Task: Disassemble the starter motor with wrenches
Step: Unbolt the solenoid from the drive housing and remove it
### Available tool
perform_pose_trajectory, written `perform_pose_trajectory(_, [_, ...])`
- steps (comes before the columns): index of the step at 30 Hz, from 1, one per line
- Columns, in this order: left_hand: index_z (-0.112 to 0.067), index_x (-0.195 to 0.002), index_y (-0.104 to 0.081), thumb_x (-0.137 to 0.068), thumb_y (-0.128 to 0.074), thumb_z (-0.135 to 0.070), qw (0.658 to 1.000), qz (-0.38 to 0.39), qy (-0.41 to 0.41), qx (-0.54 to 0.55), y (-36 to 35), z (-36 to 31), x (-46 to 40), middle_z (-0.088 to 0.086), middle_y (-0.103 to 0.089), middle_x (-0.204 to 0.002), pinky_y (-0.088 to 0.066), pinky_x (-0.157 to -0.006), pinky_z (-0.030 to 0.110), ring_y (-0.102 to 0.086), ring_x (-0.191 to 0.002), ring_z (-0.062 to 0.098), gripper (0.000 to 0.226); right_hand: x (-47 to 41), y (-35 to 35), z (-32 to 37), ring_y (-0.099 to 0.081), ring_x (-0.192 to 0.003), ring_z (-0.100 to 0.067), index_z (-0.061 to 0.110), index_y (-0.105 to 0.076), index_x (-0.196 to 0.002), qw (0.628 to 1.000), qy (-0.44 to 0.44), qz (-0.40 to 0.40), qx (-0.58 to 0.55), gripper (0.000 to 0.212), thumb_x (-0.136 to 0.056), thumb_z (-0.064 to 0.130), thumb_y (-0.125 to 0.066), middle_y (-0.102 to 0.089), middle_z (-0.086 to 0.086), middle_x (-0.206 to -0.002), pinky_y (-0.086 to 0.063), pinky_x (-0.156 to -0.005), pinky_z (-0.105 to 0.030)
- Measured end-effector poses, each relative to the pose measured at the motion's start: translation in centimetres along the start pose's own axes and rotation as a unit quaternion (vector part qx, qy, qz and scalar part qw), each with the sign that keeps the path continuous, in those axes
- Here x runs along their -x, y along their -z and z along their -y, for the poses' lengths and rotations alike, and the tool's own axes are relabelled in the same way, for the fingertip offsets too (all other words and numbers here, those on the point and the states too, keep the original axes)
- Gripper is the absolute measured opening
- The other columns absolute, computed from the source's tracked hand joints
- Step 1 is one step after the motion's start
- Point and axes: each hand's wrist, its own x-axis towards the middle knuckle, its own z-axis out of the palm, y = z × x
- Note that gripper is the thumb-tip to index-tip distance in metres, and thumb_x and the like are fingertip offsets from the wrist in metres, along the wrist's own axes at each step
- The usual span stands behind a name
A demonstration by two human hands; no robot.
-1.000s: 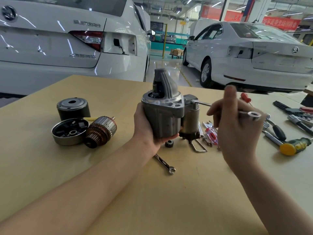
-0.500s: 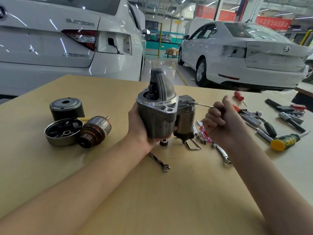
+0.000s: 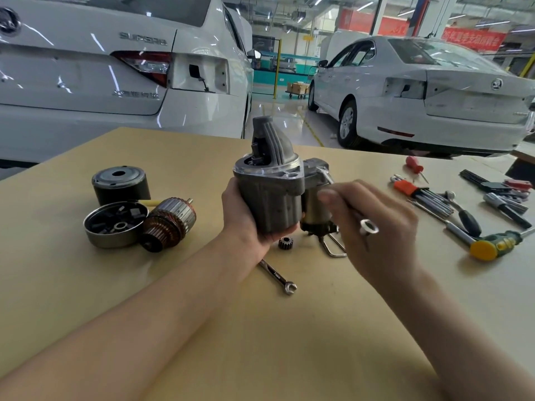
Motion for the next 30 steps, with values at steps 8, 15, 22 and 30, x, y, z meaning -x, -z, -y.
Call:
perform_pose_trajectory(8, [-0.024, -0.049, -0.074, -0.091, -0.036, -0.053, 1.0, -0.01, 0.009, 0.011, 0.0, 0.1, 0.1, 0.005, -0.072, -0.061, -0.053, -0.042, 0.03, -0.069, -0.048, 0.018, 0.063, 0.3, -0.9, 0.7, -0.04, -0.044, -0.024, 0.003, -0.062, -0.065, 0.988, 0.042, 0.029, 0.145, 0.048, -0.101, 0.032, -0.047, -0.049, -0.008, -0.057, -0.039, -0.038, -0.035])
perform_pose_trajectory(15, [-0.021, -0.05, -0.074, -0.091, -0.037, -0.055, 1.0, -0.017, 0.012, 0.01, 0.0, 0.1, 0.1, 0.006, -0.071, -0.059, -0.052, -0.041, 0.03, -0.068, -0.047, 0.019, 0.065, 0.2, -1.3, 1.1, -0.04, -0.044, -0.023, 0.001, -0.058, -0.066, 0.992, -0.007, 0.038, 0.118, 0.042, -0.099, 0.026, -0.049, -0.049, -0.007, -0.06, -0.038, -0.036, -0.035])
perform_pose_trajectory(22, [-0.021, -0.056, -0.076, -0.093, -0.036, -0.052, 1.0, 0.0, 0.01, -0.009, 0.0, 0.0, 0.1, 0.009, -0.073, -0.066, -0.054, -0.044, 0.031, -0.07, -0.052, 0.025, 0.063, -0.7, -0.9, 1.1, -0.038, -0.049, -0.016, 0.0, -0.048, -0.059, 0.986, -0.164, -0.035, -0.018, 0.047, -0.099, 0.026, -0.041, -0.043, 0.0, -0.05, -0.025, -0.046, -0.019])
perform_pose_trajectory(30, [-0.015, -0.084, -0.07, -0.094, -0.036, -0.05, 1.0, -0.002, 0.012, -0.024, -0.2, -0.4, 0.4, 0.011, -0.072, -0.066, -0.052, -0.042, 0.03, -0.069, -0.051, 0.028, 0.05, -2.1, 0.5, -2.3, -0.03, -0.035, -0.01, 0.017, -0.054, -0.067, 0.729, -0.524, -0.12, -0.424, 0.041, -0.101, 0.038, -0.042, -0.04, 0.003, -0.046, -0.027, -0.037, -0.018])
